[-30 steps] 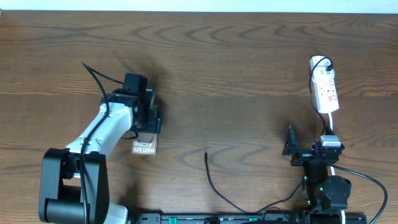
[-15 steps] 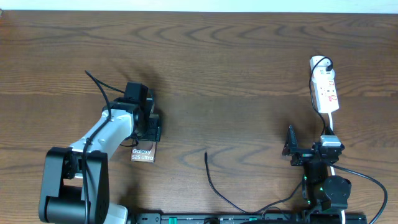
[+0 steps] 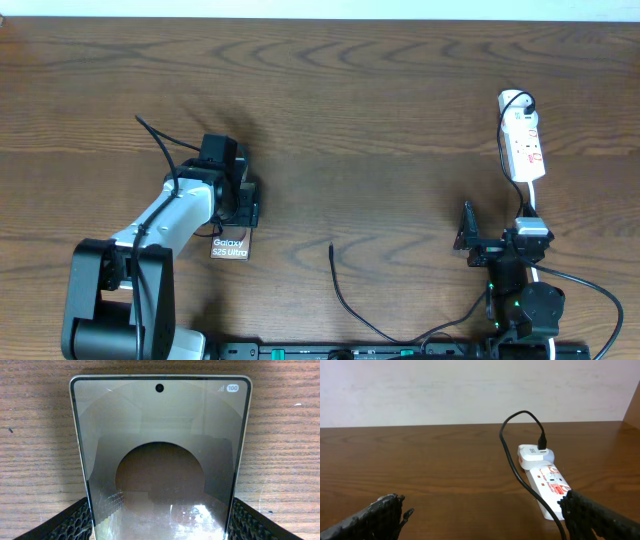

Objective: Plug charger to phone and switch on socket

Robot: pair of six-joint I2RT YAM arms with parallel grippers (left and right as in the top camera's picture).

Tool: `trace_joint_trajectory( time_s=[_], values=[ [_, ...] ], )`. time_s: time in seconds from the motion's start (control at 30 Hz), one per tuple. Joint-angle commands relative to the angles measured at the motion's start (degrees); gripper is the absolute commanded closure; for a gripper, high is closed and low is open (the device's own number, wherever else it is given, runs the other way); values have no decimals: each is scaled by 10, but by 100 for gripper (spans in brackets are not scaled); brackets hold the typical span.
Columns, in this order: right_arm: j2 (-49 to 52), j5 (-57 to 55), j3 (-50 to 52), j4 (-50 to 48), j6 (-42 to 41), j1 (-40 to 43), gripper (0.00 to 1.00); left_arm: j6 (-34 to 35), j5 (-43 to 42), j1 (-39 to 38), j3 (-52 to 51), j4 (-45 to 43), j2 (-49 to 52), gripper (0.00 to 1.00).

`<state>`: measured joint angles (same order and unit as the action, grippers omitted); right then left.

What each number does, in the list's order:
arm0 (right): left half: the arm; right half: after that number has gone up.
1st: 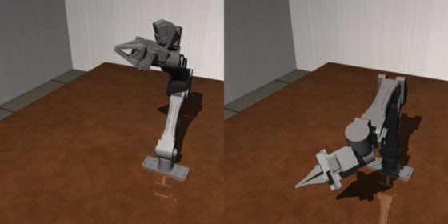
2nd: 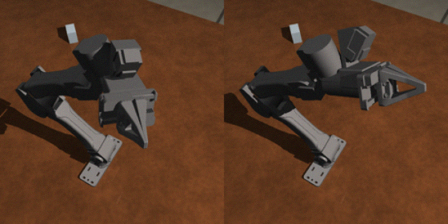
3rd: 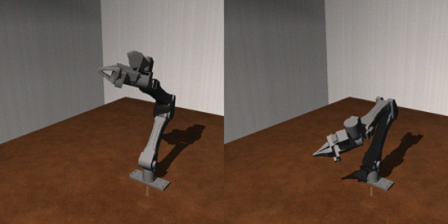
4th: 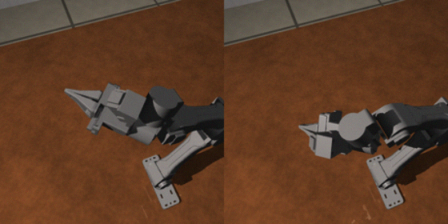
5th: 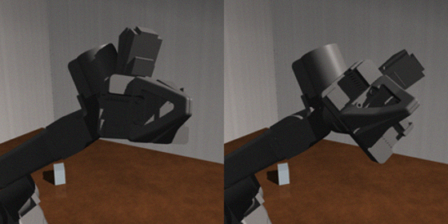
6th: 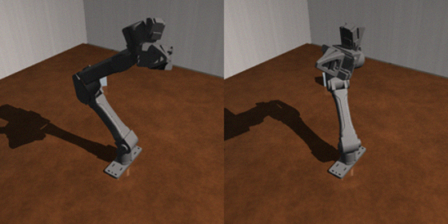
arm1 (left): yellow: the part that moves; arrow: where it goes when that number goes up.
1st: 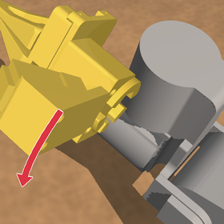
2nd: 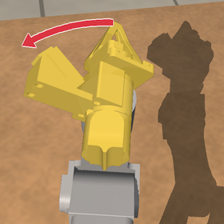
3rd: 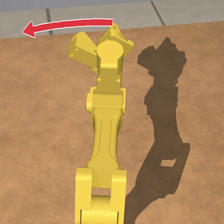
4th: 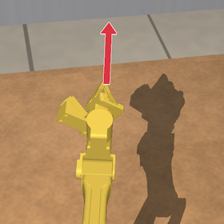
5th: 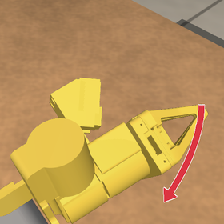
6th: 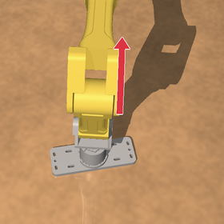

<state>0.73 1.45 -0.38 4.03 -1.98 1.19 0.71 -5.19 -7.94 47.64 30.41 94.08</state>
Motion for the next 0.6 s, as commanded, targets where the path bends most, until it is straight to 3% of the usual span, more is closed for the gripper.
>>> trace_joint_trajectory(
  time_s=[0.0,0.07,0.17,0.57],
  values=[
    [0,-5,1,3,-3,-4,1,11,-3,1,-15,1,2,39],
    [0,-5,1,3,-3,-4,1,12,-3,1,-15,2,2,24],
    [0,-5,1,3,-3,-4,1,12,-3,1,-15,2,2,10],
    [0,-5,1,3,-3,-4,1,11,-21,1,-16,7,2,6]
  ],
)
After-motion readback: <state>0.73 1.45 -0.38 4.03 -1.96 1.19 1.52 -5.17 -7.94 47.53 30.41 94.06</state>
